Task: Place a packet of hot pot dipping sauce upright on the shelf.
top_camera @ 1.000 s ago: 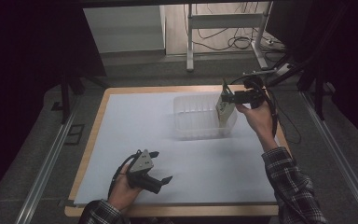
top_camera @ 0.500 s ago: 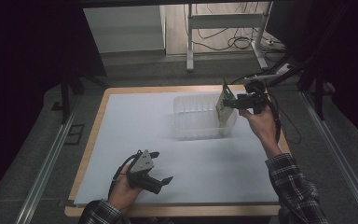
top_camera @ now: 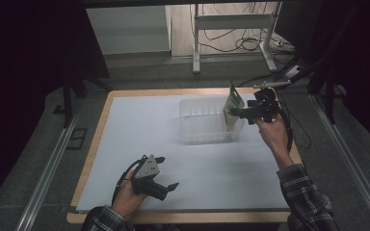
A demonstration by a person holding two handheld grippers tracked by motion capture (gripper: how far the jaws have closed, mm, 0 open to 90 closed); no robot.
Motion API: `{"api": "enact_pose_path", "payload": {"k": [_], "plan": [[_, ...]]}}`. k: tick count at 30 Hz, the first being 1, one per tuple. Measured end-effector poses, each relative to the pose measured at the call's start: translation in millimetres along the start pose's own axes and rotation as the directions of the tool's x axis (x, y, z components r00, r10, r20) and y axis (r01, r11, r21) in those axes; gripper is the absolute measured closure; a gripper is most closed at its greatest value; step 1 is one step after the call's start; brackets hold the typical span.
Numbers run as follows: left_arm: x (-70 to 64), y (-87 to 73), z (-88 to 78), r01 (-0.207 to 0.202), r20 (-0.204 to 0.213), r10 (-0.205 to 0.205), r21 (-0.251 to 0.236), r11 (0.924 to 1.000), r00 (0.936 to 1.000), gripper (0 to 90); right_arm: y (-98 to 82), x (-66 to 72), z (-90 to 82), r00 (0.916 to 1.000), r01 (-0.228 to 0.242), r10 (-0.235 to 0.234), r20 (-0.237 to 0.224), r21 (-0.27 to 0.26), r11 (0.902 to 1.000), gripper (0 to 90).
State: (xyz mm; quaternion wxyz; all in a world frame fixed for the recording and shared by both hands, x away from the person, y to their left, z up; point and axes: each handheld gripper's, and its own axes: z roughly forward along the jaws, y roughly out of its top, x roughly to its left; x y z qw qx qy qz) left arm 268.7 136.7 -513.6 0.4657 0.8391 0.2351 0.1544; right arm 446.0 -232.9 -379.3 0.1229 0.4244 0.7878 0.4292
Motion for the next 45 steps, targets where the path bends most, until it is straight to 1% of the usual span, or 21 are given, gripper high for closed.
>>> {"api": "enact_pose_path", "payload": {"k": [5,7,13,16,18,20,23,25,27,34,36,45], "plan": [[0.0,0.0,-0.1,0.001,0.000,-0.001,-0.002,1.0000,1.0000,1.9,-5.3,0.2,-1.9,1.0000,0.009,-0.009,-0.003,0.006,0.9999,8.4],[-0.1,0.1,-0.1,0.000,0.000,0.000,-0.001,1.0000,1.0000,1.9,-8.5,1.4,-2.7,0.9995,0.029,-0.029,-0.007,0.008,0.9995,6.5],[-0.2,0.1,0.0,-0.001,0.001,0.001,-0.001,1.0000,1.0000,1.9,-14.4,4.4,-2.8,0.9985,0.055,-0.055,-0.004,0.012,0.9984,5.0],[-0.3,0.1,0.1,-0.001,0.002,0.001,-0.001,1.0000,1.0000,1.9,-19.3,6.9,-2.5,0.9964,0.085,-0.085,-0.004,0.011,0.9963,4.0],[-0.4,0.1,0.2,-0.002,0.002,0.002,-0.001,1.0000,1.0000,2.0,-21.4,7.7,-2.8,0.9957,0.092,-0.092,-0.005,0.010,0.9957,3.7],[-0.4,0.1,0.2,-0.002,0.002,0.002,-0.001,1.0000,1.0000,1.9,-22.5,8.0,-2.9,0.9955,0.094,-0.094,-0.006,0.006,0.9955,3.4],[-0.5,0.1,0.4,-0.002,0.003,0.002,-0.001,1.0000,1.0000,2.0,-26.9,9.0,-3.3,0.9948,0.099,-0.099,-0.025,-0.011,0.9951,2.0],[-0.6,0.1,0.4,-0.003,0.004,0.003,0.000,1.0000,1.0000,2.0,-27.7,9.6,-3.5,0.9947,0.100,-0.100,-0.026,-0.013,0.9949,1.9],[-0.7,0.1,0.5,-0.004,0.005,0.004,0.000,1.0000,1.0000,1.9,-29.6,11.0,-4.4,0.9935,0.110,-0.110,-0.030,-0.017,0.9938,1.6],[-0.8,0.2,0.5,-0.005,0.006,0.005,0.000,1.0000,1.0000,2.0,-34.1,15.8,-5.3,0.9922,0.121,-0.121,-0.027,-0.006,0.9926,1.2],[-0.9,0.2,0.5,-0.005,0.007,0.005,0.000,1.0000,1.0000,1.9,-36.1,17.6,-4.9,0.9910,0.132,-0.132,-0.021,-0.003,0.9912,0.9],[-1.0,0.3,0.5,-0.006,0.008,0.006,-0.001,1.0000,0.9999,1.9,-44.6,22.8,-4.8,0.9888,0.146,-0.145,-0.033,0.023,0.9890,0.1]]}}
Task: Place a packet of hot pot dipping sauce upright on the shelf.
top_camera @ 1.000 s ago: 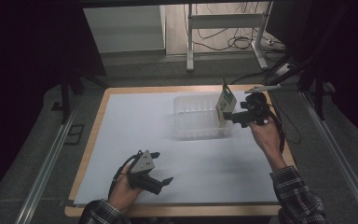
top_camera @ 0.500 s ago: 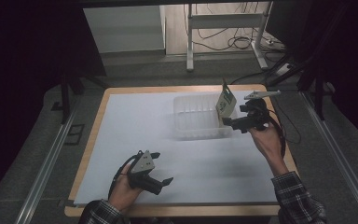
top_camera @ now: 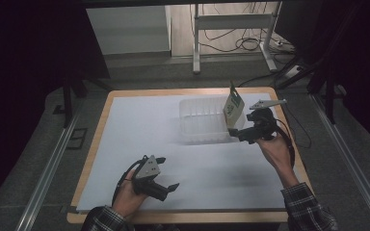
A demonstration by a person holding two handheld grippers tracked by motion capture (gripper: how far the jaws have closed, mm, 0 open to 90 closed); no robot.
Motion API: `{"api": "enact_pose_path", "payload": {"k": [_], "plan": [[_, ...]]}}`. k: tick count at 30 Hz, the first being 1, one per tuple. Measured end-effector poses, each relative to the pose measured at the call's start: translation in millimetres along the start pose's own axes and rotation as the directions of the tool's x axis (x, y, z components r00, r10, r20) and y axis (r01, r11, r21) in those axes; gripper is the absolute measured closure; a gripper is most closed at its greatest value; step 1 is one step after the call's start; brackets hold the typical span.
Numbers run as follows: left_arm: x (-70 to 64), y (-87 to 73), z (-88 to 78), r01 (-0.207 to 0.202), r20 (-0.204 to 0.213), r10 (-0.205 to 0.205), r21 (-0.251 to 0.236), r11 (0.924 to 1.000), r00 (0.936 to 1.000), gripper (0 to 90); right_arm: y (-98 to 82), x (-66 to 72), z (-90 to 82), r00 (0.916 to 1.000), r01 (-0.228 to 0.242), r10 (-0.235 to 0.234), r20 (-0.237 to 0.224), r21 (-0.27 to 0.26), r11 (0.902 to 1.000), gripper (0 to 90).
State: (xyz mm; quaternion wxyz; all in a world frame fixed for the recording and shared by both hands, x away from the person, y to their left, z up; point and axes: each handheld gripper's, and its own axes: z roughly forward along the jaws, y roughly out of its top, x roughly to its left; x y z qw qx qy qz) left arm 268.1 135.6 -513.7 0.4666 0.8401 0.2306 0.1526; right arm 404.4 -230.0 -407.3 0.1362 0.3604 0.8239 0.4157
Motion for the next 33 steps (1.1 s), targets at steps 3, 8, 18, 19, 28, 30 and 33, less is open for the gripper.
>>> {"api": "enact_pose_path", "payload": {"k": [3,8,18,19,28,30,33], "plan": [[-0.2,0.0,0.1,-0.001,0.000,0.001,0.002,1.0000,1.0000,2.0,-3.3,1.7,-0.8,0.9999,0.003,-0.003,-0.015,-0.002,1.0000,0.0],[-0.6,0.0,0.3,0.001,0.000,-0.001,0.000,1.0000,1.0000,2.0,-9.0,6.0,-2.1,0.9996,0.018,-0.018,-0.022,0.006,0.9998,0.0],[-1.1,0.1,0.6,0.001,0.001,-0.001,-0.002,1.0000,1.0000,1.9,-20.9,10.4,-7.2,0.9995,0.020,-0.020,-0.025,-0.003,0.9998,0.0],[-1.0,0.1,0.5,-0.001,0.001,0.001,0.000,1.0000,1.0000,1.9,-22.1,10.7,-7.9,0.9995,0.016,-0.017,-0.025,-0.004,0.9999,0.0],[-1.1,0.0,1.0,-0.004,0.000,0.004,0.004,1.0000,1.0000,1.9,-32.7,12.6,-11.2,0.9996,0.024,-0.024,-0.013,-0.013,0.9996,0.0],[-1.1,0.0,1.0,-0.004,-0.001,0.004,0.005,1.0000,1.0000,1.9,-35.0,12.8,-10.9,0.9996,0.027,-0.027,-0.011,-0.011,0.9996,0.0],[-1.1,-0.1,1.1,-0.004,-0.001,0.004,0.006,1.0000,1.0000,1.9,-37.8,12.8,-10.3,0.9996,0.029,-0.029,-0.008,-0.010,0.9995,0.0]]}}
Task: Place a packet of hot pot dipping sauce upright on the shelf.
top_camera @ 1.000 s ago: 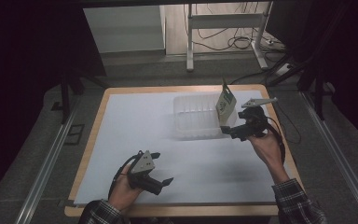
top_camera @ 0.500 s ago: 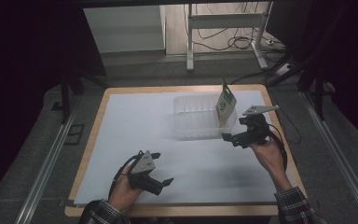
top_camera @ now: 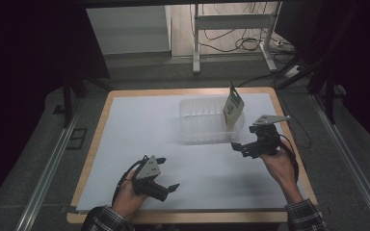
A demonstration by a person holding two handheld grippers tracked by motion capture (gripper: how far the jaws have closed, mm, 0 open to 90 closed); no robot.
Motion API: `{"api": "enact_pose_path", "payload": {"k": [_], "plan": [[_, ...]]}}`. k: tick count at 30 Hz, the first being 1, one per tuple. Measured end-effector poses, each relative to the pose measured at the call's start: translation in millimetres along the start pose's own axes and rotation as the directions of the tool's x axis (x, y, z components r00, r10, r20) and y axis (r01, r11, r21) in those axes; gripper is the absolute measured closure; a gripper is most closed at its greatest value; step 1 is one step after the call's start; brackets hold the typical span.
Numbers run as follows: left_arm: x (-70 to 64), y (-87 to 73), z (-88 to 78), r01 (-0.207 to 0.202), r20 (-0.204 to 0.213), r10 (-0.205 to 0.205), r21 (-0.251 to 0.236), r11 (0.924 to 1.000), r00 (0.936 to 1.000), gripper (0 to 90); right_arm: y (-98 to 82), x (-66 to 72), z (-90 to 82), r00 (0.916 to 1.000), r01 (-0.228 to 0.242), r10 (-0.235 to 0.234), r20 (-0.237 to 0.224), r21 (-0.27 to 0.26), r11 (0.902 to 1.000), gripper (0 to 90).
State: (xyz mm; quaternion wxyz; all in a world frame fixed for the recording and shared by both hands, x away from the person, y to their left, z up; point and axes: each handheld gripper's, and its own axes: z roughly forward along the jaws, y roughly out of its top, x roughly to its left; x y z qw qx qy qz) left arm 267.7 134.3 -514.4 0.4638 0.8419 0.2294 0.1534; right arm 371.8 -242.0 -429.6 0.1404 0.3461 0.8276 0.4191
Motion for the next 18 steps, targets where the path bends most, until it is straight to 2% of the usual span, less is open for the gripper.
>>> {"api": "enact_pose_path", "payload": {"k": [18], "plan": [[-0.6,-0.1,-0.1,-0.001,0.001,0.001,0.000,1.0000,1.0000,1.9,-14.1,0.1,0.5,1.0000,-0.001,0.001,0.005,0.016,0.9999,0.0]]}}
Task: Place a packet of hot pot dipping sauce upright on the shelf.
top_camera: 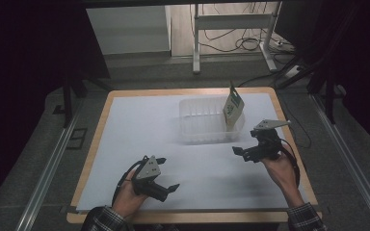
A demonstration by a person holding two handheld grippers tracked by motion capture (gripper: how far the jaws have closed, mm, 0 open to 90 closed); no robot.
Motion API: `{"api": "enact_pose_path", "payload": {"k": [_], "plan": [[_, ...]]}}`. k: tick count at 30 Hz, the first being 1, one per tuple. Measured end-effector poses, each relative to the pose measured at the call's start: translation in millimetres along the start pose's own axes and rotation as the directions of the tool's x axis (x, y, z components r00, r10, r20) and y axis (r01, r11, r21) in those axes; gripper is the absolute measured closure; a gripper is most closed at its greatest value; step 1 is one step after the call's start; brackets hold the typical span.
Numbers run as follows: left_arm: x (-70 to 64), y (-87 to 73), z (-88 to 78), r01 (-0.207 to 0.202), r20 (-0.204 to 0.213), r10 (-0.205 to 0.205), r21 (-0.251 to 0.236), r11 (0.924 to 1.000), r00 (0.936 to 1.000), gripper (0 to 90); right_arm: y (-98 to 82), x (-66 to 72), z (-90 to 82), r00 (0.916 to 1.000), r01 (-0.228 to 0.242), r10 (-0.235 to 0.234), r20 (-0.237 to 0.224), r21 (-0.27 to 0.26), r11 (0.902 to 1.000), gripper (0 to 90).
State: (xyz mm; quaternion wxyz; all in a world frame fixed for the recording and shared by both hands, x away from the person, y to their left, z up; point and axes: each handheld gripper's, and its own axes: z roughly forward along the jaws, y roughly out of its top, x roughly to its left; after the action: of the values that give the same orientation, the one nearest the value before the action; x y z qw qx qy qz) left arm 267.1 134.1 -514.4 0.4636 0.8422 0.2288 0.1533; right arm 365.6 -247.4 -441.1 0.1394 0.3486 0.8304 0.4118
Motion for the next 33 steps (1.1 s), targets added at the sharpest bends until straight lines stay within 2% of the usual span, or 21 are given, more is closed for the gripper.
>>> {"api": "enact_pose_path", "payload": {"k": [14,33], "plan": [[1.0,-0.5,-0.9,0.008,-0.001,-0.008,-0.005,1.0000,1.0000,1.9,-9.2,13.0,-2.2,0.9991,0.040,-0.039,-0.016,0.014,0.9991,0.0],[1.7,-0.9,-1.2,0.020,0.011,-0.020,-0.015,0.9997,0.9997,1.2,-29.9,22.1,-6.1,0.9977,0.055,-0.053,-0.041,0.031,0.9980,0.0]]}}
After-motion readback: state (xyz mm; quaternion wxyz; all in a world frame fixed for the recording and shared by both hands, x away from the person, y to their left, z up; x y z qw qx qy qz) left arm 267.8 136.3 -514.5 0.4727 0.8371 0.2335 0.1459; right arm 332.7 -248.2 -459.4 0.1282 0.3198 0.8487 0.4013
